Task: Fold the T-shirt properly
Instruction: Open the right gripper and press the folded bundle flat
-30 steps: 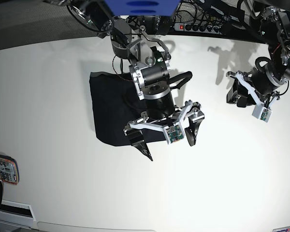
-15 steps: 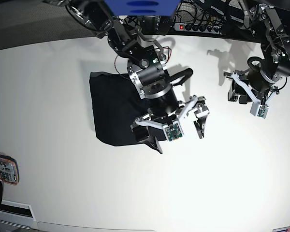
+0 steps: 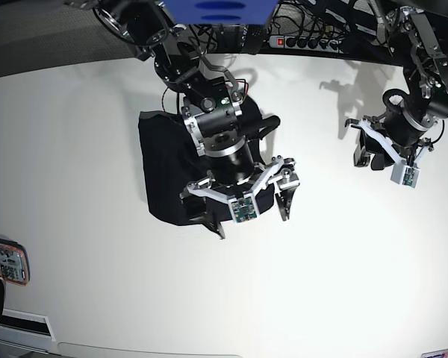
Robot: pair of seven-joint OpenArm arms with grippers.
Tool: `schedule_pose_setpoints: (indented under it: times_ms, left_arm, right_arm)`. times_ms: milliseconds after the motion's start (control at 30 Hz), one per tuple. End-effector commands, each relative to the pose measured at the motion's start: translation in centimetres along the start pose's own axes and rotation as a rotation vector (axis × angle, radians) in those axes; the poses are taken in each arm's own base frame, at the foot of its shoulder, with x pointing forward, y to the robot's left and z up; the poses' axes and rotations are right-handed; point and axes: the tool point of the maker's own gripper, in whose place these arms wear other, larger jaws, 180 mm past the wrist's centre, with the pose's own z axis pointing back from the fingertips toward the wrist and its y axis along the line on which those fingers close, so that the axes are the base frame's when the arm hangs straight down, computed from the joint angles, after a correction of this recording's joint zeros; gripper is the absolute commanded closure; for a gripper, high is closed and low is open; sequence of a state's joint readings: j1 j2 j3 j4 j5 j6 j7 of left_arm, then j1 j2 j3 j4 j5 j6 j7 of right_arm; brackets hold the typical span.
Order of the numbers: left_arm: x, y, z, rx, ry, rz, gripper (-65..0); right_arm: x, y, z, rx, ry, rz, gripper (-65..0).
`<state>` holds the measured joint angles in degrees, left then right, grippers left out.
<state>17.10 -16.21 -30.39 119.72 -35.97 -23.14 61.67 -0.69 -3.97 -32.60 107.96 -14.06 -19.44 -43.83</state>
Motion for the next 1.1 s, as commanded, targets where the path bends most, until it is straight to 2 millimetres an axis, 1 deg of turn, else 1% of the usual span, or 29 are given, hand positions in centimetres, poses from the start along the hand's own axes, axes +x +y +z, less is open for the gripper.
schedule_pose_setpoints:
  times_ms: [0, 133, 533, 567, 667, 733, 800, 933, 1067]
  left_arm:
    - [1.2, -0.1, 0.3, -0.005, -0.044, -0.018, -21.3]
    - [1.1, -0.1, 0.3, -0.005, -0.038, -0.018, -21.3]
    - [0.7, 0.0, 0.3, -0.001, -0.025, -0.013, -21.3]
    - [0.6, -0.2, 0.3, -0.003, -0.022, -0.008, -21.3]
    - [-0.8, -0.7, 0.2, -0.012, 0.020, 0.017, -21.3]
    - [-1.1, -0.8, 0.1, -0.014, 0.028, 0.024, -21.3]
    - [-1.1, -0.8, 0.1, -0.014, 0.028, 0.024, -21.3]
    - [-1.4, -0.7, 0.3, -0.012, 0.034, 0.021, -21.3]
    - [-1.2, -0.7, 0.2, -0.012, 0.029, 0.019, -21.3]
  right_arm:
    - [2.2, -0.4, 0.1, -0.016, -0.070, -0.013, -65.0]
    - [2.1, -1.2, 0.0, -0.034, -0.066, -0.023, -65.0]
    - [2.1, -1.2, 0.0, -0.037, -0.067, -0.019, -65.0]
    - [2.1, -1.2, 0.0, -0.037, -0.067, -0.019, -65.0]
    - [2.1, -1.2, 0.0, -0.037, -0.067, -0.019, -65.0]
    - [2.1, -1.2, 0.0, -0.037, -0.067, -0.019, -65.0]
    - [2.1, -1.5, -0.1, -0.045, -0.066, -0.023, -65.0]
    - [2.0, -2.8, -0.2, -0.078, -0.063, -0.032, -65.0]
    - [2.0, -2.9, -0.1, -0.079, -0.064, -0.033, -65.0]
